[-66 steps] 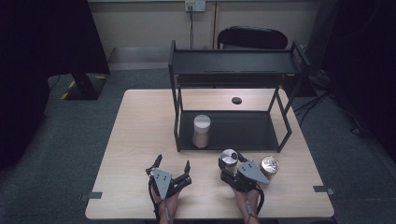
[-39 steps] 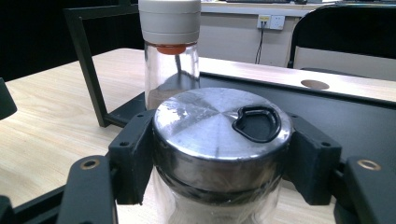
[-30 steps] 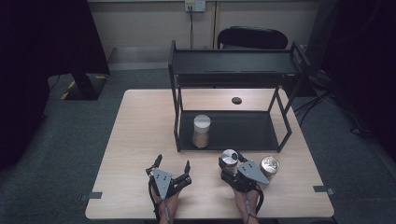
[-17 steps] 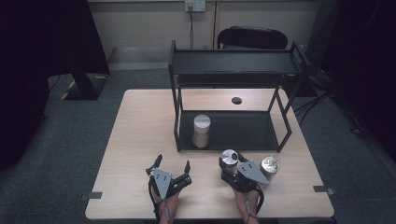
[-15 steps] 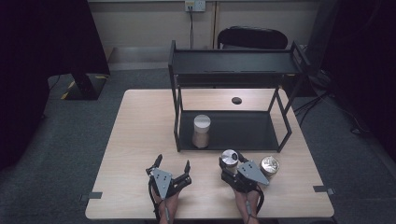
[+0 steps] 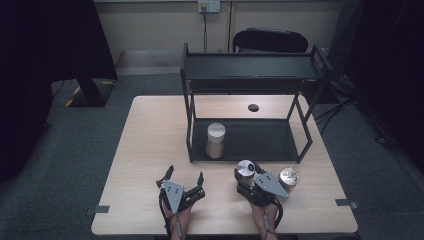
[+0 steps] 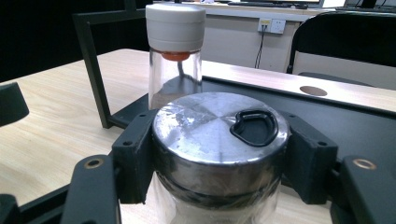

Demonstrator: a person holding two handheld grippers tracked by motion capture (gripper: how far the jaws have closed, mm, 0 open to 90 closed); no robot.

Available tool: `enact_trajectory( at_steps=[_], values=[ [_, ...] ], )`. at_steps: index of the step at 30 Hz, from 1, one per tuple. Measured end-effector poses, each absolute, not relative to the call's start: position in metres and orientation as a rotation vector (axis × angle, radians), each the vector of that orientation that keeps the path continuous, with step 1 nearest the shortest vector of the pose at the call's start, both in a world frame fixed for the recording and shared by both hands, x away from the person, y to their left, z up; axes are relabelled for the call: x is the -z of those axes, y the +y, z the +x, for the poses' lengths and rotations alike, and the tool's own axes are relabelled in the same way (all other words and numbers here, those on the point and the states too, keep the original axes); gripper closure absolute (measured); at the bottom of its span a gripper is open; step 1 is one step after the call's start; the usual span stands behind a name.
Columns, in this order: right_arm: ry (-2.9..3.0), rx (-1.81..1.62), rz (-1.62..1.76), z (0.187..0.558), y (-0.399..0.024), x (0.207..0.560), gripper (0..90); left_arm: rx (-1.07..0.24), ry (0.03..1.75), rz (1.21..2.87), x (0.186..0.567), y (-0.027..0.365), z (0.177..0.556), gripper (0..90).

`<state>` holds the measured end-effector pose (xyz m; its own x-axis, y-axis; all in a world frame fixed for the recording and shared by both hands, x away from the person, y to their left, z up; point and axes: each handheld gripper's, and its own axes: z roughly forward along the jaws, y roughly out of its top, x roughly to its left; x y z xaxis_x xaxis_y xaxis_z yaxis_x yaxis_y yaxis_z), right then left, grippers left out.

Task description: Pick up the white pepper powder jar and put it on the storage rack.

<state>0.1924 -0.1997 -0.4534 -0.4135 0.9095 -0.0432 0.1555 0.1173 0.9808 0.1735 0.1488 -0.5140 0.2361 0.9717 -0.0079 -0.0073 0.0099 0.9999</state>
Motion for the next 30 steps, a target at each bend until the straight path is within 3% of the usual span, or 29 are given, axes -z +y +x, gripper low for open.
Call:
enact_trajectory(
  at_steps=[30],
  values=[
    [1.724, -1.346, 0.988, 0.210, -0.195, 0.434, 34.6, -1.030, 1.030, 1.299, 0.514, 0.149, 0.173, 2.1]
  ],
)
